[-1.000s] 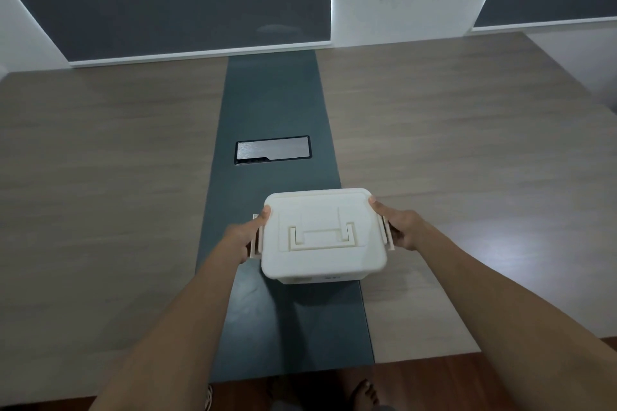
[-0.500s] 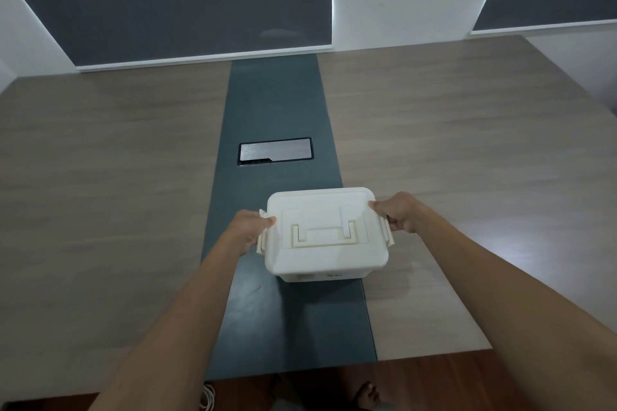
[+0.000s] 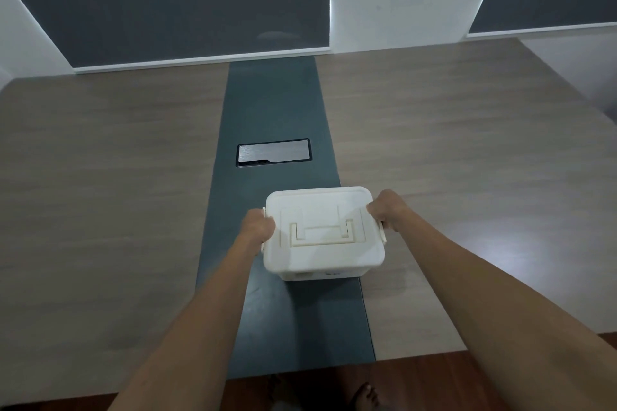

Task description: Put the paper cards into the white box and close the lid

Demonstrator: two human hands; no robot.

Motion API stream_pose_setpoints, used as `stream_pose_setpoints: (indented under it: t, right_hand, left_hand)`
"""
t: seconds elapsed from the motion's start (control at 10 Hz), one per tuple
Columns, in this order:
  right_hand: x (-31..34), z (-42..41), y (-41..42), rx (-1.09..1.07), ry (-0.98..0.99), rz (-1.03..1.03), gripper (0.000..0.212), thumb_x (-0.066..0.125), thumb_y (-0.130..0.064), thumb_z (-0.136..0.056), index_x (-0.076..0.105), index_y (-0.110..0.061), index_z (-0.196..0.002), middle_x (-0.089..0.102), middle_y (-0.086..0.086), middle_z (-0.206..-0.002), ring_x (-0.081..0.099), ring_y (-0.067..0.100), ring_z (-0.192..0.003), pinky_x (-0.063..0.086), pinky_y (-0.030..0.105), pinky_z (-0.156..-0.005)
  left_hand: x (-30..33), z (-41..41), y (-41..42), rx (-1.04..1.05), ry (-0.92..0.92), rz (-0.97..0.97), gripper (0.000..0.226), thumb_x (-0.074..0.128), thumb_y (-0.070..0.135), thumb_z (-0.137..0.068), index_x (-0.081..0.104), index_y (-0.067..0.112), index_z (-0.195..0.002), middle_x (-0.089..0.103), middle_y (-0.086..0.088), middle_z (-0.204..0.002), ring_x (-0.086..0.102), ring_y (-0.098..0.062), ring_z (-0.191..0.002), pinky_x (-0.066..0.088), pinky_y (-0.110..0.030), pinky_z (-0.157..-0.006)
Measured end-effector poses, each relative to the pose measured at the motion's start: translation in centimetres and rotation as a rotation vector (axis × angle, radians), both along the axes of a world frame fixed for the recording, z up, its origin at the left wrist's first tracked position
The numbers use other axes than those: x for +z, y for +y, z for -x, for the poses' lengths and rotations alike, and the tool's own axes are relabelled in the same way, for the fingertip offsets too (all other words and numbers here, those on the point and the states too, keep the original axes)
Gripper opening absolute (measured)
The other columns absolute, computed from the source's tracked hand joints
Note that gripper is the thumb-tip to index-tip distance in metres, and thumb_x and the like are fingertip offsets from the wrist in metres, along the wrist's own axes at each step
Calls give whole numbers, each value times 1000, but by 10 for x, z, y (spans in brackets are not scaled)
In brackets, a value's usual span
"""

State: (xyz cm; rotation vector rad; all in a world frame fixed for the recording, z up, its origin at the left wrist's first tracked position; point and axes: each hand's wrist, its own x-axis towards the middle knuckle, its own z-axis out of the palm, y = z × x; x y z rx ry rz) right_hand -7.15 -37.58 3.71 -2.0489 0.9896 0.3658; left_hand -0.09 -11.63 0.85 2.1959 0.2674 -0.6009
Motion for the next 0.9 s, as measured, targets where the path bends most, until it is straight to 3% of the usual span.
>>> stream_pose_setpoints:
  t: [0.1, 0.2, 0.3, 0.4, 0.5, 0.6, 0.7, 0.8, 0.9]
  right_hand:
    - [-4, 6, 1, -1, -21, 14, 25, 49, -6, -90, 43, -6, -66, 47, 7, -69, 40, 18, -55, 32, 26, -48]
    - [-10, 9, 0, -6, -62, -9, 17, 51, -13, -92, 53, -1, -79, 53, 11, -82, 49, 25, -71, 39, 30, -61]
    - [-14, 11, -3, -19, -81, -42, 25, 53, -17, -93, 62, 6, -97, 59, 13, -91, 55, 27, -82, 44, 33, -71]
    - [-15, 13, -2, -8, -95, -33, 23, 51, -19, -94, 62, 2, -90, 58, 10, -87, 54, 27, -82, 43, 33, -72]
    - [-10, 15, 2, 0, -116, -7, 34, 49, -18, -96, 46, -11, -63, 48, 2, -68, 48, 23, -71, 38, 31, -67]
    - [-7, 18, 2, 12, -140, -27, 39, 48, -21, -97, 47, -9, -60, 50, 4, -67, 50, 24, -68, 39, 34, -69]
    - [-4, 22, -2, 12, -192, -105, 53, 42, -40, -100, 70, 4, -97, 69, 14, -97, 64, 32, -99, 47, 40, -90]
    - [-2, 37, 1, 51, -297, -95, 66, 27, -56, -101, 70, -8, -116, 65, 5, -108, 59, 23, -104, 44, 38, -95]
    - [-19, 57, -2, 8, -383, -42, 69, 20, -60, -100, 67, -12, -113, 65, 3, -106, 59, 21, -100, 42, 35, -88]
  left_hand:
    - [-2, 11, -3, 41, -52, 60, 26, 39, 5, -99, 57, -12, -106, 64, -22, -109, 58, -41, -108, 49, -41, -87]
    - [-2, 18, -2, 66, -47, 91, 35, 38, 8, -100, 51, -11, -126, 57, -24, -133, 53, -40, -126, 44, -46, -102]
    - [1, 17, 1, 42, -29, 125, 18, 39, 6, -100, 55, 3, -93, 56, -4, -85, 50, -25, -87, 41, -29, -65]
    - [5, 15, 0, 41, -38, 125, 19, 41, 5, -99, 54, 6, -84, 49, 2, -74, 45, -19, -76, 35, -25, -55]
    - [11, 14, 0, 39, -30, 107, 32, 42, 4, -98, 42, 12, -67, 42, 2, -68, 37, -14, -60, 30, -27, -52]
    - [10, 12, 3, 27, -66, 110, 32, 45, 8, -99, 42, 12, -68, 41, 2, -67, 39, -19, -68, 30, -27, -53]
    - [10, 16, 7, 65, -146, 156, 36, 43, 32, -103, 47, 11, -74, 45, 1, -70, 42, -20, -72, 32, -29, -57]
    - [5, 21, 19, 162, -276, 130, 55, 30, 44, -106, 55, 0, -84, 55, -7, -82, 51, -22, -77, 37, -34, -64]
    - [-13, 26, 36, 167, -360, -8, 56, 25, 41, -107, 57, 0, -90, 59, -16, -96, 58, -35, -99, 39, -38, -82]
